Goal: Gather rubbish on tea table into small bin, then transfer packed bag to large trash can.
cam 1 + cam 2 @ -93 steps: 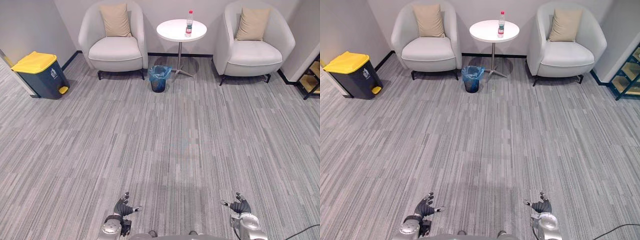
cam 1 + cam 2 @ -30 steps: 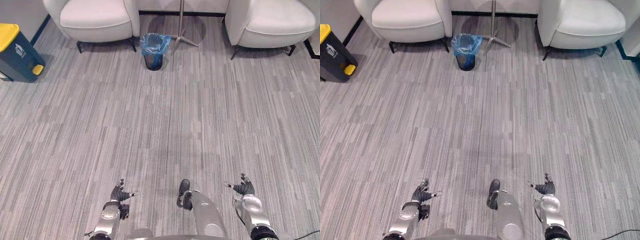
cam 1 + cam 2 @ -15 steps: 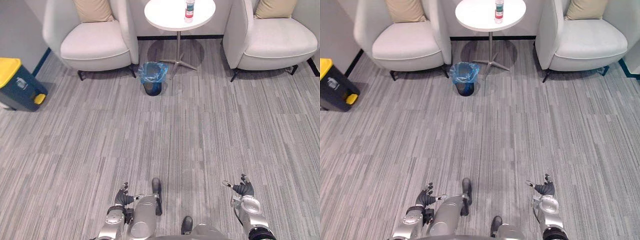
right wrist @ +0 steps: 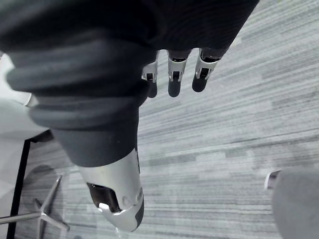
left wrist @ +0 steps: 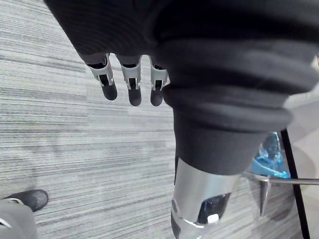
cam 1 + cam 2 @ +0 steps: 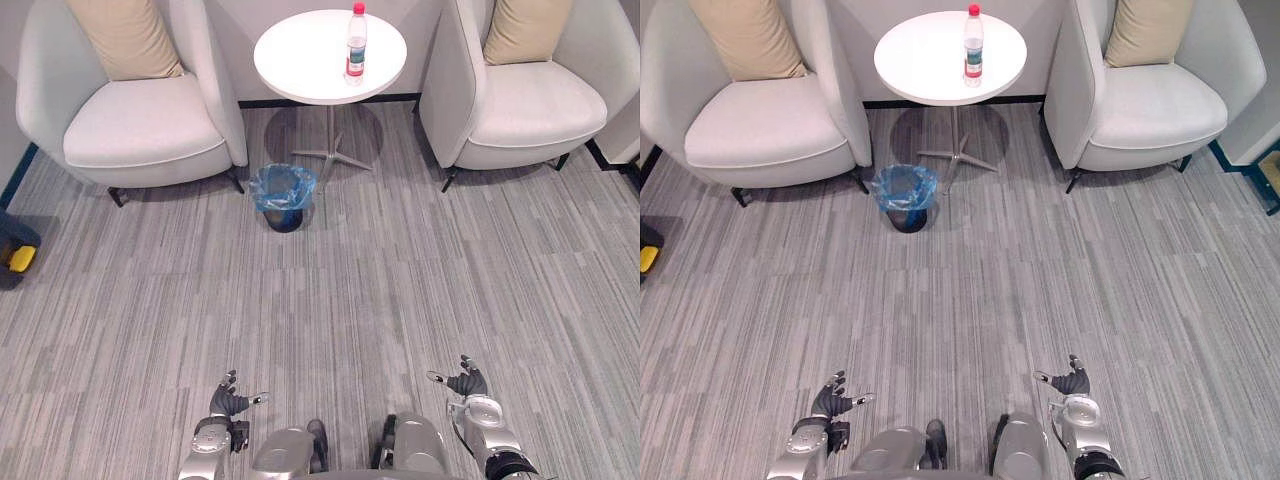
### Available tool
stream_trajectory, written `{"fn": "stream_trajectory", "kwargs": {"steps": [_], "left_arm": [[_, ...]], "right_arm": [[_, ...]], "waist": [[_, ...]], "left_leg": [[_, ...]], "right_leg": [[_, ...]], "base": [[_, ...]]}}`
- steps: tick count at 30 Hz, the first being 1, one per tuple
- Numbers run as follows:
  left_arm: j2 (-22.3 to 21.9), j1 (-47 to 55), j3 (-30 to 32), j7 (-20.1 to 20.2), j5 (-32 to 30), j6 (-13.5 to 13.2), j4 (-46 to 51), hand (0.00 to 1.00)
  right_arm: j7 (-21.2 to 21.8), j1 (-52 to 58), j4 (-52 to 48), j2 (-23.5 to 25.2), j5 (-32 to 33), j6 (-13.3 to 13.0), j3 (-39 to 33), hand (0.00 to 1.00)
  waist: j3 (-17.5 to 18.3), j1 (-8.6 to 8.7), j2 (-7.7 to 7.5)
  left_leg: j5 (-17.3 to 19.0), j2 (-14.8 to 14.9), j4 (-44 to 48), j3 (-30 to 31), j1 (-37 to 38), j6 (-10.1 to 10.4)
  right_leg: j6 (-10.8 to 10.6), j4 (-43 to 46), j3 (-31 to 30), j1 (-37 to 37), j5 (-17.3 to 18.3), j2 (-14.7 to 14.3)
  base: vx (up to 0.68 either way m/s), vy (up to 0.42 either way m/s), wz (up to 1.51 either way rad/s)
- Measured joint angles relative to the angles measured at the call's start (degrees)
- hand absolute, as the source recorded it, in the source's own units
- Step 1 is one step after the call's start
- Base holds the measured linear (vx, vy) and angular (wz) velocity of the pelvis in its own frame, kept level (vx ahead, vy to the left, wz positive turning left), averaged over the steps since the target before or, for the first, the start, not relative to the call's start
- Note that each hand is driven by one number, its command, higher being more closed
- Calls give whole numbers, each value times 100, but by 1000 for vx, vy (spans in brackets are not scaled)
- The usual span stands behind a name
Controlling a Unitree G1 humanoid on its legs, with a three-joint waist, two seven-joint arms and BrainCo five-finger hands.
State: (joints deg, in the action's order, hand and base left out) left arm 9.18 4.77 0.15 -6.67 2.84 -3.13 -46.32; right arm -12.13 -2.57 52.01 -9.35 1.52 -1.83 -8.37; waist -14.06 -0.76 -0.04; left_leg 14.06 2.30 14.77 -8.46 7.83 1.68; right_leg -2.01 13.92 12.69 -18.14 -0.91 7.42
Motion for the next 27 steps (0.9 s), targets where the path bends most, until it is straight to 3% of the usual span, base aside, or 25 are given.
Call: {"fn": "stream_trajectory", "kwargs": {"steps": [1, 2, 3, 5, 6, 7, 8, 11, 12, 15, 16, 17, 18, 19, 20, 22, 23, 24, 25, 26, 27], "left_arm": [[-59, -68, 18, -6, -2, 5, -127, 0], [-152, -92, 11, -9, -3, -2, -160, 0], [-178, -110, 13, -20, -2, -3, -156, 0], [-218, -178, 15, -16, -3, 0, -155, 0], [-253, -171, 12, 11, -5, 7, -152, 0], [-265, -168, 8, 18, -5, 5, -145, 0], [-284, -156, 5, 19, -4, 3, -90, 0], [-290, -122, -2, 22, -4, 7, -14, 0], [-290, -137, 3, 21, -5, 7, -8, 0], [-320, -122, 3, 22, -7, 15, 10, 0], [-345, -91, 3, 21, -7, 18, 13, 0], [-356, -55, 4, 18, -8, 20, 11, 0], [-345, -36, 12, 14, -7, 23, 6, 0], [-311, -33, 23, 11, -8, 25, 5, 0], [-283, -90, 27, 9, -8, 19, 11, 0], [-298, -130, 3, 16, -8, 33, -8, 0], [-315, -91, 1, 14, -7, 36, -8, 0], [-308, -79, -2, 13, -6, 41, -11, 0], [-282, -64, -27, 13, -8, 41, -12, 0], [-209, -69, -110, 12, -8, 40, -7, 0], [-153, -68, -128, 7, -10, 40, 2, 0]], "right_arm": [[2, 68, 57, -55, 4, 6, -11, 0], [2, 78, 64, -98, 11, 43, -26, 0], [2, 84, 62, -103, 11, 44, -32, 0], [-2, -35, 43, -74, 22, 5, -23, 0], [-5, 5, 42, -34, 72, -14, 1, 0], [-11, 37, 22, -18, 95, -23, 4, 0], [-37, 99, -118, 18, 203, -33, -2, 0], [-41, 2, -196, 8, 255, -77, -41, 0], [-40, -24, -195, 11, 262, -79, -82, 0], [-51, -27, -177, 40, 331, -80, -296, 0], [-56, -6, -170, 33, 360, -72, -328, 0], [-63, 12, -168, 20, 362, -60, -328, 0], [-66, 23, -165, 37, 362, -45, -315, 0], [-69, 44, -167, 100, 362, -38, -267, 0], [-66, 58, -168, 133, 360, -39, -241, 0], [-67, 13, -165, 136, 356, -40, -244, 0], [-50, -72, -156, 155, 335, -42, -222, 0], [-41, -81, -156, 168, 323, -44, -207, 0], [-34, -74, -147, 180, 278, -43, -176, 0], [-32, -53, -95, 188, 240, -39, -139, 0], [-20, -33, -13, 190, 236, -20, -91, 0]], "waist": [[38, 36, 27], [185, 48, 192], [209, 53, 246], [206, 51, 319], [186, 49, 308], [173, 33, 298], [127, -37, 234], [88, -77, 186], [88, -107, 198], [-26, -188, 186], [-28, -190, 216], [-5, -211, 311], [14, -245, 348], [24, -331, 185], [33, -352, 11], [18, -350, -55], [22, -349, -52], [23, -343, -55], [26, -319, -58], [29, -306, -60], [32, -304, -60]], "left_leg": [[108, 38, -3, 187, 136, 146], [45, 325, 98, 350, 88, 301], [37, 413, 234, 402, 47, 327], [-153, 729, 1235, 540, -406, 596], [-709, 991, 2570, 648, -850, 686], [-662, 1116, 3102, 634, -1026, 662], [-460, 1308, 4073, 358, -1443, 349], [-284, 1235, 4004, 73, -2289, 114], [-240, 1191, 3709, -1, -2414, 158], [-344, 646, 1490, -1, -2654, 295], [-629, 444, 446, 43, -2563, 445], [-1156, 414, -82, 72, -2528, 311], [-1448, 406, -70, 87, -2471, 99], [-1377, 272, 132, 20, -2459, -168], [-1066, 146, 424, -35, -2551, -216], [-653, 60, 827, -118, -2590, -300], [-339, 48, 968, -298, -2399, -362], [-275, 24, 967, -335, -2304, -394], [-137, -50, 954, -363, -2089, -479], [48, -110, 941, -377, -1816, -544], [147, -120, 928, -383, -1613, -557]], "right_leg": [[422, 336, 18, -25, -278, 25], [467, 600, 204, -68, 103, -120], [518, 627, 301, -48, 200, -192], [694, 543, 486, 212, 437, -421], [762, 266, 627, 772, 583, -573], [787, 139, 667, 1036, 617, -632], [815, -175, 673, 1569, 684, -712], [768, -566, 664, 2067, 766, -723], [757, -624, 646, 2115, 766, -720], [531, -816, 611, 2400, 879, -578], [384, -831, 593, 2487, 975, -524], [247, -794, 535, 2564, 1117, -563], [159, -763, 462, 2613, 1189, -554], [3, -698, 372, 2689, 1330, -397], [-112, -573, 357, 2680, 1489, -223], [-248, -104, 194, 2586, 1681, -45], [-412, 947, -124, 2235, 1764, 169], [-467, 1334, -203, 2103, 1736, 243], [-724, 2102, -243, 1837, 1579, 428], [-847, 2887, -219, 1623, 1346, 626], [-784, 3365, -155, 1473, 1399, 709]], "base": [[555, -309, 63], [556, -310, 50], [724, -420, 29], [483, -281, 25], [367, -188, 36], [578, -290, 30], [295, -138, 12], [253, -97, 2], [252, -4, -16], [367, 127, -3], [354, 200, -5], [373, 219, -15], [392, 218, -26], [413, 185, -19], [409, 159, -8], [392, 165, -13], [440, 232, -35], [510, 259, -38], [426, 146, -13], [438, 113, -7], [448, 56, 4]]}}
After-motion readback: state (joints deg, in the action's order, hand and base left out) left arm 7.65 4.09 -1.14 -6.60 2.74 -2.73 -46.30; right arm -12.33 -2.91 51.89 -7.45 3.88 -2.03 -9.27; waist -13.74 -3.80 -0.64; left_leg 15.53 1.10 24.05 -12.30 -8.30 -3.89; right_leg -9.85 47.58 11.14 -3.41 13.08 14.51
